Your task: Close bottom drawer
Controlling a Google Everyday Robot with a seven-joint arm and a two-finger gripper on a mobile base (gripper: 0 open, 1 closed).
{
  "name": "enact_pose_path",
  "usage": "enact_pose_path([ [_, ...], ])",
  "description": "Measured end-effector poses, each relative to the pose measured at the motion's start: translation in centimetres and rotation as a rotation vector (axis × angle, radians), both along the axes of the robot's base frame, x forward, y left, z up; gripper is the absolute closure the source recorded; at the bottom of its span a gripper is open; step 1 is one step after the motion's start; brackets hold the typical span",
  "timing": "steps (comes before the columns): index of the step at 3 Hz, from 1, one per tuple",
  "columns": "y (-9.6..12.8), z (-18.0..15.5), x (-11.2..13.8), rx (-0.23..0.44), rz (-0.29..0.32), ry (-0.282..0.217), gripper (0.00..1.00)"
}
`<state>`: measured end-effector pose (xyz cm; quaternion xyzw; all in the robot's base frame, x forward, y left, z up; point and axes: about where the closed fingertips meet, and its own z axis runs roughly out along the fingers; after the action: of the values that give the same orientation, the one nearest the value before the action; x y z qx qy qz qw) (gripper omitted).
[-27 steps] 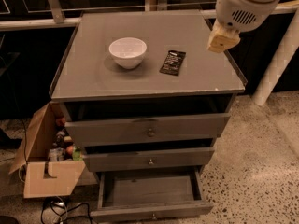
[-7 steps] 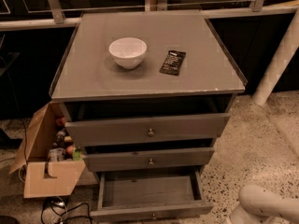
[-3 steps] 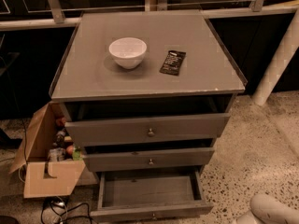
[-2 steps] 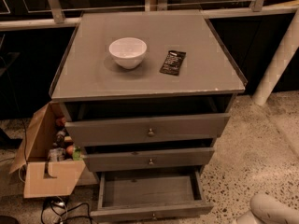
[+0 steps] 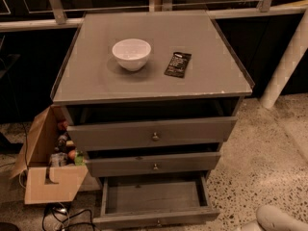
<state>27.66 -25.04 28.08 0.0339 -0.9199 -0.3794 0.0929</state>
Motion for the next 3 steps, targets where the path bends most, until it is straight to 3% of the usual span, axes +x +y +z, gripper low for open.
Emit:
enact_pose_path([
  [1, 0.1, -1.8, 0.6, 0.025, -0.051, 0.007, 1.0],
  [3, 0.9, -3.4, 1.1, 0.059, -0.094, 0.031, 1.0],
])
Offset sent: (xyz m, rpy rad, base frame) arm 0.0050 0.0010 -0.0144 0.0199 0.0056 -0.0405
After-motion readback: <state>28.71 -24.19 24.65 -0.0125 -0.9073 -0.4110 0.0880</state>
